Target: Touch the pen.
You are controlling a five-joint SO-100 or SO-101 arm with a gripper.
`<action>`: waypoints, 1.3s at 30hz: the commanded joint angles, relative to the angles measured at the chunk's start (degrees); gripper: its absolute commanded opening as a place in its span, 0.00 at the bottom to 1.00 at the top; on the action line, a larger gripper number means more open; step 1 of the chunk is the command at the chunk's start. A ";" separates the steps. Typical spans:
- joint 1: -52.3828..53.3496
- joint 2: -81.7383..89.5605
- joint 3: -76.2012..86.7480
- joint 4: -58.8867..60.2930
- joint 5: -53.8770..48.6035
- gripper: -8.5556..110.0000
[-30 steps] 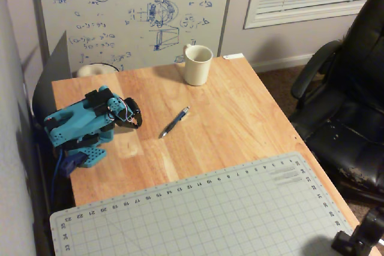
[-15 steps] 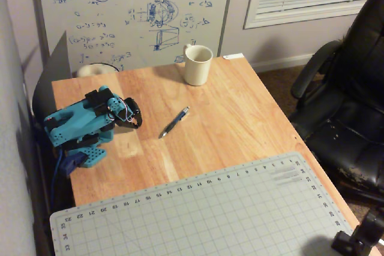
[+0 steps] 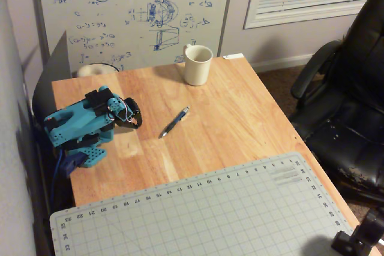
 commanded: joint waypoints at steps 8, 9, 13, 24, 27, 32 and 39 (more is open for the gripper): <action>-0.35 1.58 -0.70 0.26 0.09 0.08; -0.35 1.58 -0.70 0.26 0.09 0.08; -0.35 1.58 -0.70 0.26 0.09 0.08; -0.44 0.53 -1.05 0.18 0.09 0.08; -0.44 0.18 -1.23 -0.44 0.00 0.08; -0.44 -5.71 -6.50 -0.53 0.00 0.08; -0.44 -20.13 -25.14 0.26 0.09 0.08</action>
